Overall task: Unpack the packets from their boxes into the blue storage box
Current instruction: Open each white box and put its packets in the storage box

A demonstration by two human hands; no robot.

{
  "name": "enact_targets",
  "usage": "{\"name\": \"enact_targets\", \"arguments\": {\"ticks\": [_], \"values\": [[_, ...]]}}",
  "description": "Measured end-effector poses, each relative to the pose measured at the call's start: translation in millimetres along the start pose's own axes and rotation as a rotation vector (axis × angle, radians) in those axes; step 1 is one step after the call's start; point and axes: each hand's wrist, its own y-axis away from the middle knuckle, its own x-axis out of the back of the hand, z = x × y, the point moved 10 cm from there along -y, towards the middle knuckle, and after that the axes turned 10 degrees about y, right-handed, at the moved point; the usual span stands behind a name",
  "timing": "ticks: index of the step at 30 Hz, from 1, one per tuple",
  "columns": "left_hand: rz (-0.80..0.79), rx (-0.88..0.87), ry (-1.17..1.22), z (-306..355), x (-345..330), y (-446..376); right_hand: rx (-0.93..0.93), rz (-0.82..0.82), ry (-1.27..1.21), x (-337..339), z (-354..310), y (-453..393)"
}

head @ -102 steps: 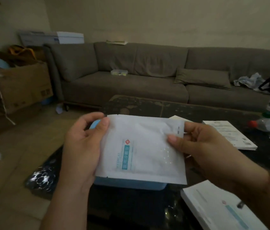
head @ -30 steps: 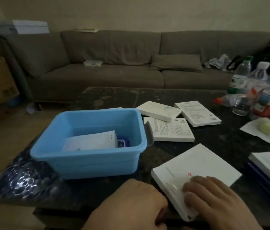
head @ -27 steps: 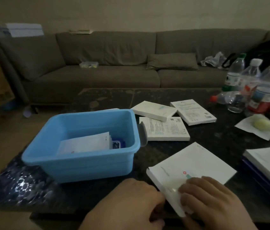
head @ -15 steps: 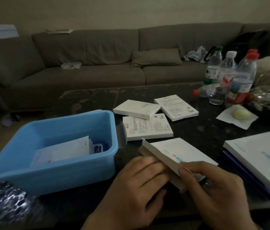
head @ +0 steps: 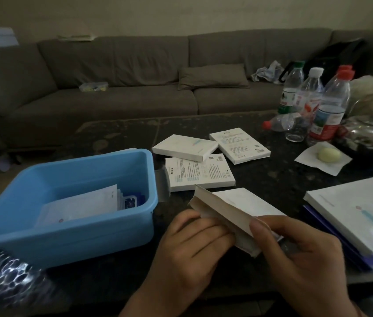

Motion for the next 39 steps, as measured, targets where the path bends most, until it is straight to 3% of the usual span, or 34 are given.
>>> {"name": "enact_targets", "arguments": {"ticks": [7, 12, 14, 17, 22, 23, 24, 25, 26, 28, 30, 33, 39], "values": [[0.142, -0.126, 0.006, 5, 29, 6, -0.006, -0.018, -0.021, 2, 2, 0], [0.296, -0.055, 0.085, 0, 80, 3, 0.034, -0.165, 0.021, -9, 2, 6], [0.285, 0.034, 0.059, -2, 101, -10, 0.096, -0.250, 0.069, -18, 1, 13], [0.145, 0.267, 0.021, -17, 117, -28, 0.184, -0.443, 0.144, -36, -4, 21], [0.148, 0.768, 0.336, -60, 118, -11, 0.270, -0.799, 0.417, -71, -1, 32], [0.176, 0.828, 0.380, -65, 118, -7, 0.206, -0.844, 0.340, -77, -10, 26], [0.209, 0.881, 0.403, -70, 119, -3, 0.025, -0.809, 0.140, -67, -12, 22], [0.249, 0.925, 0.412, -74, 123, 0, -0.117, -0.622, -0.013, -47, -13, 16], [0.294, 0.968, 0.420, -77, 127, 4, -0.106, -0.622, -0.036, -45, -28, 17], [0.399, 1.023, 0.481, -81, 135, 9, -0.210, -0.863, -0.253, -69, -46, 25], [0.493, 1.035, 0.574, -84, 143, 12, -0.373, -0.669, -0.434, -65, -52, 0], [0.646, 1.095, 0.662, -97, 161, 31, -0.418, -0.617, -0.503, -78, -61, -24], [0.811, 1.138, 0.775, -117, 208, 72, -0.426, -0.825, -0.448, -132, -106, -58]]}}
